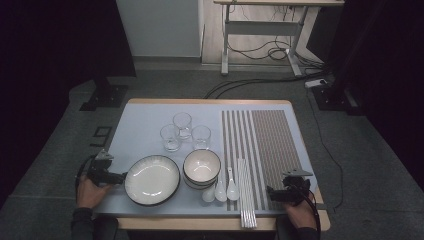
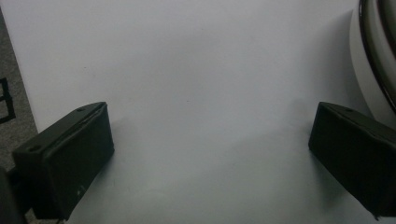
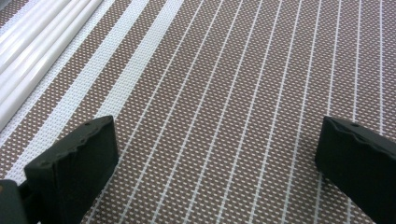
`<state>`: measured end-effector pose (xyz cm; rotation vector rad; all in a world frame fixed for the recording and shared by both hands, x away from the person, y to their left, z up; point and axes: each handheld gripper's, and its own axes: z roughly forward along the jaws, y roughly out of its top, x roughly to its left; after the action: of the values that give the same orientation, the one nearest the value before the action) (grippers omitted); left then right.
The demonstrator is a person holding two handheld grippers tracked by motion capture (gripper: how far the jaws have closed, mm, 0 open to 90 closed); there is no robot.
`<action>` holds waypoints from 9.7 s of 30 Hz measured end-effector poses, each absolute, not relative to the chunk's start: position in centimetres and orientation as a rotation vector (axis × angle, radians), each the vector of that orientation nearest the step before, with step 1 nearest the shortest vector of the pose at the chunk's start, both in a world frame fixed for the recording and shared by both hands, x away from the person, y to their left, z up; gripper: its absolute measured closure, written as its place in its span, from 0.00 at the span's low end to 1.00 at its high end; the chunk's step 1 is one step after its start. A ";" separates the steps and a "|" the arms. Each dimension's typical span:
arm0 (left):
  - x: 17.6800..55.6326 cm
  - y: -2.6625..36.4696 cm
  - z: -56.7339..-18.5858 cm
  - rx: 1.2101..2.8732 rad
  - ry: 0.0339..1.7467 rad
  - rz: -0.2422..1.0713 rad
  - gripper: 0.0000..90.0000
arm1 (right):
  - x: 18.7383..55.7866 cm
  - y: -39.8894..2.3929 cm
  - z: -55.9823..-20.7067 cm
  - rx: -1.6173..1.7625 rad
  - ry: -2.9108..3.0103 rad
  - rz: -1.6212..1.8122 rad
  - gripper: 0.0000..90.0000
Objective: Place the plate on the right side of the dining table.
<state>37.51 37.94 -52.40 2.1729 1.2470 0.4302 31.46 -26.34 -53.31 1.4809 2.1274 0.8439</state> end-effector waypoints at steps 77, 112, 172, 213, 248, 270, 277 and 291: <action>40.8 31.6 -45.4 2.171 0.928 0.325 0.63 | 31.4 -26.3 -53.4 1.480 2.119 0.853 0.00; 41.4 30.5 -47.3 2.226 0.816 0.234 1.00 | 31.4 -26.3 -53.4 1.480 2.119 0.852 0.00; 39.8 29.9 -47.7 2.335 0.703 0.225 0.94 | 31.4 -26.3 -53.4 1.481 2.119 0.852 0.00; 36.8 29.1 -48.7 2.376 0.638 0.227 0.86 | 31.5 -26.6 -53.2 1.468 2.155 0.853 0.00; 35.9 29.4 -49.3 2.310 0.664 0.279 0.85 | 30.8 -22.5 -47.6 1.074 2.265 0.867 0.00; 35.9 29.4 -49.3 2.310 0.661 0.280 0.85 | 30.6 -16.3 -44.9 0.728 2.345 0.718 0.00; 35.9 29.4 -49.3 2.309 0.661 0.280 0.85 | 30.4 -14.2 -44.7 0.626 2.351 0.646 0.00; 35.8 29.4 -49.4 2.307 0.653 0.290 0.85 | 29.9 -9.6 -43.9 0.384 2.344 0.542 0.00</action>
<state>35.83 29.42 -49.38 2.3068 0.6528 0.2897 29.93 -9.64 -43.93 0.3845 2.3437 0.5422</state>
